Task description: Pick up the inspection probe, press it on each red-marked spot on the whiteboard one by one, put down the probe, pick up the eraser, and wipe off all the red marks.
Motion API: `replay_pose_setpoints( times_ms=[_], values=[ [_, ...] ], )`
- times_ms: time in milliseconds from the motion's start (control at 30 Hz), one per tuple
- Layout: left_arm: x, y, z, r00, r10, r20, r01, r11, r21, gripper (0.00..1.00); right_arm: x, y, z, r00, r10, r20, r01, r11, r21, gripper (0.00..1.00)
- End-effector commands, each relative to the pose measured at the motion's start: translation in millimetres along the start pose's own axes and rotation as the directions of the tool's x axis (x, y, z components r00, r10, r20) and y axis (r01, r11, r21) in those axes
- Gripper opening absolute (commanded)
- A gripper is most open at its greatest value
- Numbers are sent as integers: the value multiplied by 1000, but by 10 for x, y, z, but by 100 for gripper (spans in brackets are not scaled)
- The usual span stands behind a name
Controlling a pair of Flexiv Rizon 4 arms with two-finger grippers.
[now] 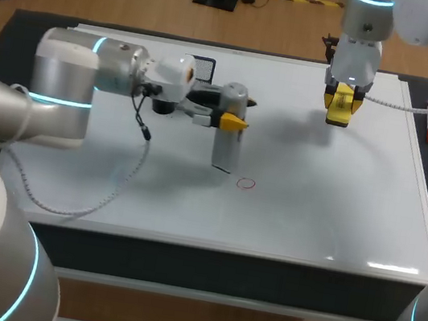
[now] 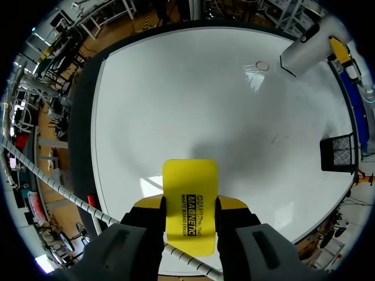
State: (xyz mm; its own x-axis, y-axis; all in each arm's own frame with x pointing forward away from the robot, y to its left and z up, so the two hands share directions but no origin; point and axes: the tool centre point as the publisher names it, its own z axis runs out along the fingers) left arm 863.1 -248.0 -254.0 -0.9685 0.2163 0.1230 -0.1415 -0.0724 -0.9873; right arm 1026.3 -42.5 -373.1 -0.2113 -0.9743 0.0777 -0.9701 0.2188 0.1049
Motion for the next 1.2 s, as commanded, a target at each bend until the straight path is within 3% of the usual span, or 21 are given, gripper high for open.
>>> replay_pose_setpoints(
  times_ms=[33,367,700,767,1200],
  values=[
    [-109,77,178,995,-2,-96,5,1000,25,0,10,-6,-14,1000,-2,-2,2,1000,0,0],
    [-75,141,330,992,-41,-122,50,997,66,0,10,-6,-14,1000,-2,-2,2,1000,0,0],
    [-8,168,413,988,-64,-144,73,996,55,0,10,-6,-14,1000,-2,-2,2,1000,0,0],
    [7,185,427,987,-74,-141,78,997,20,0,10,-6,-14,1000,-2,-2,2,1000,0,0],
    [0,270,383,988,-44,-148,51,998,47,0,10,-6,-14,1000,-2,-2,2,1000,0,0]
  ],
)
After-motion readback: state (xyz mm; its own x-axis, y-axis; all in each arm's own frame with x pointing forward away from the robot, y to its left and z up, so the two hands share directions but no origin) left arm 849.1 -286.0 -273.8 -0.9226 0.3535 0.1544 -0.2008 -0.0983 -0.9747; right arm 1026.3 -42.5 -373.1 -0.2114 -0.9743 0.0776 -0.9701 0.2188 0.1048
